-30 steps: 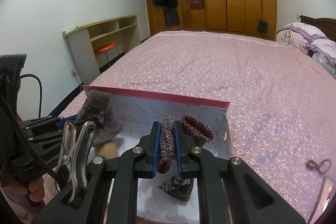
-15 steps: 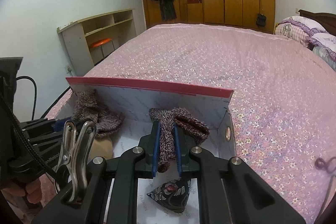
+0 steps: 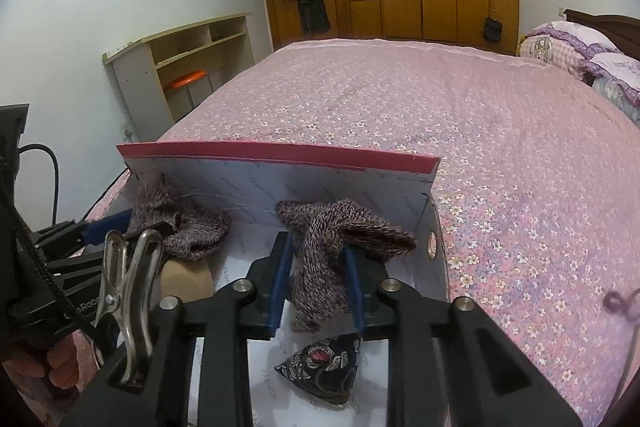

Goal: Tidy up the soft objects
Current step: 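Lower the socks into the box and open the left tool while the right tool opens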

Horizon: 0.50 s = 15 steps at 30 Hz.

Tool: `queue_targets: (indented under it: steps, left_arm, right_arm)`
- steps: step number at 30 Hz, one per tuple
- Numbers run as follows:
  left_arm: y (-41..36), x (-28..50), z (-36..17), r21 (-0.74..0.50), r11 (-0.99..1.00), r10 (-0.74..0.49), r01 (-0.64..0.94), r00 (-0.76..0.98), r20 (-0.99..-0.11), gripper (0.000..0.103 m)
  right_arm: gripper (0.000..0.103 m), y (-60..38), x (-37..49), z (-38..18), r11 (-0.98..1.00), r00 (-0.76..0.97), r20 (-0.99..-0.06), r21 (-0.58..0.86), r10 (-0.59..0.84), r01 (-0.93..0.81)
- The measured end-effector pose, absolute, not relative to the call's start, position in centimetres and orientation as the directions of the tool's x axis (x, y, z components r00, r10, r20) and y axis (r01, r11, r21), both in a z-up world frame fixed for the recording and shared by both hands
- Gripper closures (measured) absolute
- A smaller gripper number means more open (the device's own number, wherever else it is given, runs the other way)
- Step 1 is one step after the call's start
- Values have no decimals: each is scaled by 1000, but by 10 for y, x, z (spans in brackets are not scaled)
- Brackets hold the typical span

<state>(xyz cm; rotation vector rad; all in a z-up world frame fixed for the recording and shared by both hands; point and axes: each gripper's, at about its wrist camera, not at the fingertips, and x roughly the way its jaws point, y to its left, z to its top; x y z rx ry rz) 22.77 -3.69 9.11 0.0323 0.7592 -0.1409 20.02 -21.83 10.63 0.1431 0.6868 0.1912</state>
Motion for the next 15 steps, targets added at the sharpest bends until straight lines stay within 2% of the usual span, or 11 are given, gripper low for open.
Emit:
queue_targets:
  steps: [6, 10, 13, 15]
  left_arm:
    - [-38, 222, 94, 0, 991, -98, 134, 726, -681, 35]
    - [-36, 218, 97, 10, 993, -80, 117, 736, -672, 27]
    - [-33, 214, 98, 14, 993, -74, 113, 737, -672, 24]
    - [-31, 212, 99, 7, 993, -81, 116, 732, -677, 23]
  right_arm:
    - [70, -218, 197, 106, 970, 745, -625, 206, 233, -130]
    - [70, -218, 193, 109, 969, 747, -622, 209, 236, -132]
    - [69, -217, 189, 113, 970, 753, -616, 204, 232, -132]
    - [65, -218, 188, 115, 971, 758, -611, 201, 229, -131]
